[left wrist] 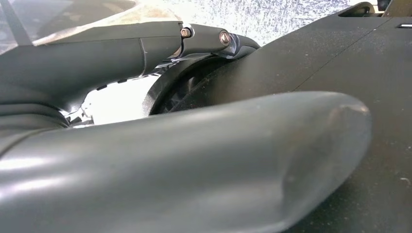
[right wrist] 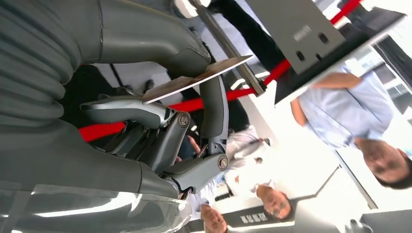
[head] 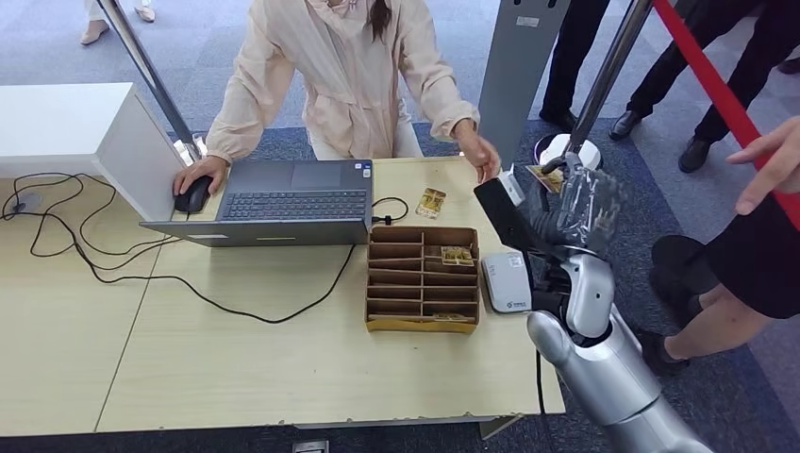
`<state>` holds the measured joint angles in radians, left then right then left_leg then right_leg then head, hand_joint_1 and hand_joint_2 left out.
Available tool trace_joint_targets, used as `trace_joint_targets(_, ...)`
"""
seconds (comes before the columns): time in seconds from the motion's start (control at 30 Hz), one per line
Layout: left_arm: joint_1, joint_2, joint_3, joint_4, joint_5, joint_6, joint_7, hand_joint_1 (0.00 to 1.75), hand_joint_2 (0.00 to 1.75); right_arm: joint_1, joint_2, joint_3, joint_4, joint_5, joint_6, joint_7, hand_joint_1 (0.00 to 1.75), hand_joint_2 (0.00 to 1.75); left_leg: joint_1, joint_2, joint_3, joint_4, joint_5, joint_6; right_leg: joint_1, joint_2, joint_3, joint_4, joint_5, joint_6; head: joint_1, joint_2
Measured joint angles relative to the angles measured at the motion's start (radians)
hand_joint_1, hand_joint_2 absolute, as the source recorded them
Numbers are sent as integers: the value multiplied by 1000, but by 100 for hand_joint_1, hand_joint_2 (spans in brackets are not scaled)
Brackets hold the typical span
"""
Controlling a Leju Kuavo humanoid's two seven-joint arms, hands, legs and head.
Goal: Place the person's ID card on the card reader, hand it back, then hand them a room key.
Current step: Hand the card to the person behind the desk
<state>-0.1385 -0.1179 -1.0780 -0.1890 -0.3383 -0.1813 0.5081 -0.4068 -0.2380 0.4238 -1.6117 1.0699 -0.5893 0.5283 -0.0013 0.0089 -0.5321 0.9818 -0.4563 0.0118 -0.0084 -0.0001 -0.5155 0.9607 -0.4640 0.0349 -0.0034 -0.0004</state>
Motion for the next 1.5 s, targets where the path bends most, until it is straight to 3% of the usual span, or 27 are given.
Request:
trace_joint_targets(0.33,0,0,3,0,-12,-7,-8,0,0,-80,37,11,-201,-129,-94,-92,170,175,0,-1,0,0,0,0,0,0,0,0,0,0,0,0)
trace_joint_targets(0.63,0,0,5,0,-36,-16,-21,0,0,-170,76,38,-228,-293,-100,-159,175,175,0,-1,-1,0,0,0,0,0,0,0,0,0,0,0)
trace_joint_targets(1.03,0,0,7,1,-56,-25,-25,0,0,-261,160,122,-69,-426,-32,-249,175,175,0,-2,-1,-1,0,0,0,0,0,1,0,0,0,0)
trace_joint_targets(1.5,-2,0,7,1,-81,-39,-27,0,0,-315,296,230,237,-441,-8,-342,175,175,0,-5,-2,-1,0,0,0,-3,0,1,-2,0,0,0)
